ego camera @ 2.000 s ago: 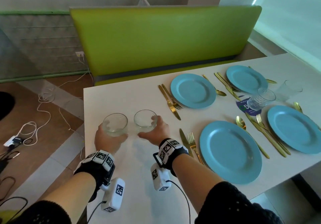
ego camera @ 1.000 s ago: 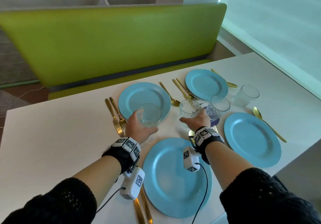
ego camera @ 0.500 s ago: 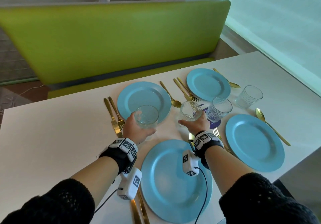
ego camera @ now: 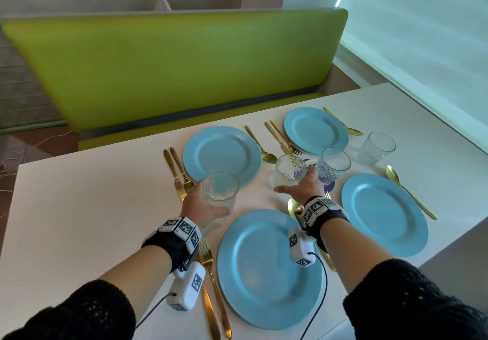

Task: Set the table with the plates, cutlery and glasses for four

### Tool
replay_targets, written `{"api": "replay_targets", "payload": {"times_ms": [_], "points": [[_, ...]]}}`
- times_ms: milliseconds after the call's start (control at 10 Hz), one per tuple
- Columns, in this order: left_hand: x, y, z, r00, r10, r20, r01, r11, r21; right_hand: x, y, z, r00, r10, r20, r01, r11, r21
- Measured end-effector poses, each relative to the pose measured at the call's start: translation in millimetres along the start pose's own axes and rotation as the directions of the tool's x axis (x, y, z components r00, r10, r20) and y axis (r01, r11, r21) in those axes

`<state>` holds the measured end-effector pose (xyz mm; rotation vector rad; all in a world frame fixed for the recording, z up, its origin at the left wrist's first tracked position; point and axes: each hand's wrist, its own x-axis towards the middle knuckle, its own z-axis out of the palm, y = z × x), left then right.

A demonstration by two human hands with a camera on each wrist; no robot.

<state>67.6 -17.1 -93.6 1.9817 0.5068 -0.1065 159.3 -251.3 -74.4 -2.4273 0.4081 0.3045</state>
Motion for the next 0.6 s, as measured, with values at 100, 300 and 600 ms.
{"api": "replay_targets", "payload": {"times_ms": [100, 300, 600], "points": [[-7, -3, -2, 1.0, -0.012, 0.02, 0.011, 0.999, 0.035, -3, 0, -1, 1.0, 0.0, 0.008, 0.0, 0.999, -0.033], [-16, -8, -3, 0.999, -0.032, 0.034, 0.029, 0.997, 0.073, -12, 8, -1, 1.0, -0.004, 0.012, 0.005, 0.998, -0.063], [-19, -10, -1, 0.999, -0.03, 0.017, 0.03, 0.999, 0.02, -26, 15, -12, 1.0, 0.017, 0.007, -0.016, 0.994, -0.105]]}}
